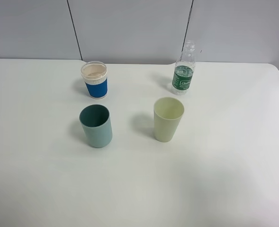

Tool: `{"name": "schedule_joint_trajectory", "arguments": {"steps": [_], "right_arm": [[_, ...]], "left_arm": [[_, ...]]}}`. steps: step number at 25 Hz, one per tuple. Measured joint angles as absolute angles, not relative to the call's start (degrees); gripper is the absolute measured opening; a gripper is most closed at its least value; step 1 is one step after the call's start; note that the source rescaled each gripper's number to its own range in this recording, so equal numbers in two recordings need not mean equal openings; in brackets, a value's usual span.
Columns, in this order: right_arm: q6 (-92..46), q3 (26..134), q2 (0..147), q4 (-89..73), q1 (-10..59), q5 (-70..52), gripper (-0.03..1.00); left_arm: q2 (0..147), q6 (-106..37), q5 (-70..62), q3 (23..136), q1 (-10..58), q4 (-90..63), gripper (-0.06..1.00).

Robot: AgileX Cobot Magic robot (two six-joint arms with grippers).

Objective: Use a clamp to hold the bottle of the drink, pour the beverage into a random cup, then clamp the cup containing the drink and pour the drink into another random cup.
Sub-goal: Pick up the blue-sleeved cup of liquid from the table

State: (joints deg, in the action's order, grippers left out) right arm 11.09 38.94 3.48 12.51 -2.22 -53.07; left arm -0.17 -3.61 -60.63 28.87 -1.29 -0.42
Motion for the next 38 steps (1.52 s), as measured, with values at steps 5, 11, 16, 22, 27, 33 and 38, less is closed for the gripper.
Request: {"name": "schedule_joint_trajectory", "arguments": {"steps": [5,11,16,22,27,33,38], "right_arm": [[10.86,33.94,-0.18,10.08,-2.22,-56.47,0.84],[9.9,28.91,-0.18,7.59,-2.22,-60.96,0.84],[9.9,28.49,-0.18,7.59,-2.22,-61.02,0.84],[9.9,28.49,-0.18,7.59,-2.22,-61.02,0.84],[9.9,28.49,-0.18,7.59,-2.22,-61.02,0.84],[9.9,28.49,-0.18,7.59,-2.22,-61.02,0.84],[9.9,28.49,-0.18,7.59,-2.22,-61.02,0.84]], "left_arm": [[-0.17,-3.61,-60.63,28.87,-1.29,-0.42,1.0],[-0.17,-3.61,-60.63,28.87,-1.29,-0.42,1.0],[-0.17,-3.61,-60.63,28.87,-1.29,-0.42,1.0],[-0.17,-3.61,-60.63,28.87,-1.29,-0.42,1.0],[-0.17,-3.61,-60.63,28.87,-1.29,-0.42,1.0],[-0.17,-3.61,-60.63,28.87,-1.29,-0.42,1.0],[-0.17,-3.61,-60.63,28.87,-1.29,-0.42,1.0]]}}
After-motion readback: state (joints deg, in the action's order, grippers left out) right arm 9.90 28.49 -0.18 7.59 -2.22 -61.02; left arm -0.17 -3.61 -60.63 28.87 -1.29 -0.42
